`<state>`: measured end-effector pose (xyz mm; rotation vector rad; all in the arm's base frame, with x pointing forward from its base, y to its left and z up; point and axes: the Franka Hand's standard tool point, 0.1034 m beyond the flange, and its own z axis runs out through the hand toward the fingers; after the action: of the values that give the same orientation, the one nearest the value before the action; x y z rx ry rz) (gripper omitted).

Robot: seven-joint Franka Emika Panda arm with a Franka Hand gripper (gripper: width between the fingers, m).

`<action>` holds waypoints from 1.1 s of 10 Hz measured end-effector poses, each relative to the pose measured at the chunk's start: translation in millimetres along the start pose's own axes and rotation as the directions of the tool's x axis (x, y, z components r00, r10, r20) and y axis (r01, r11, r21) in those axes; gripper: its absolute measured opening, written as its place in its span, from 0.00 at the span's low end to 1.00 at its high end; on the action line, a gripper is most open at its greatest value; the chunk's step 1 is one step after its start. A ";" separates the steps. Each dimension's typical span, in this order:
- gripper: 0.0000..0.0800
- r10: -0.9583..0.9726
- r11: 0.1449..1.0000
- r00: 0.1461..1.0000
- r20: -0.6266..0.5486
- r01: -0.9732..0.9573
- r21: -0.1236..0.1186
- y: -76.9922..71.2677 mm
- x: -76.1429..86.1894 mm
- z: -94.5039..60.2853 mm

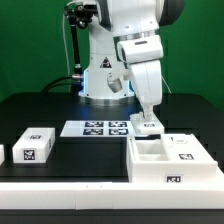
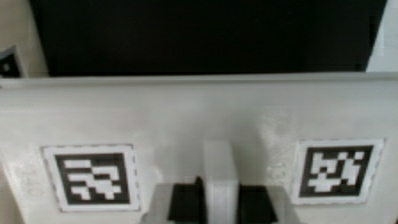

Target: Assemble cabinet

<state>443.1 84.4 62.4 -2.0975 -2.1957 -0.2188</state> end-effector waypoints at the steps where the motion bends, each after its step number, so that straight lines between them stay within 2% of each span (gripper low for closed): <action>1: 0.08 0.004 1.000 1.000 -0.001 -0.004 0.003 -0.9 -1.2 1.1; 11: 0.08 0.056 0.998 0.998 0.004 -0.056 0.021 4.6 -5.6 0.7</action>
Offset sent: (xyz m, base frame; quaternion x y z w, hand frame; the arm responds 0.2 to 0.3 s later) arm 0.0000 0.0000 0.0000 0.0000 0.0000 0.0000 1.0000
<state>448.0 79.2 61.0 -2.1463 -2.1282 -0.1863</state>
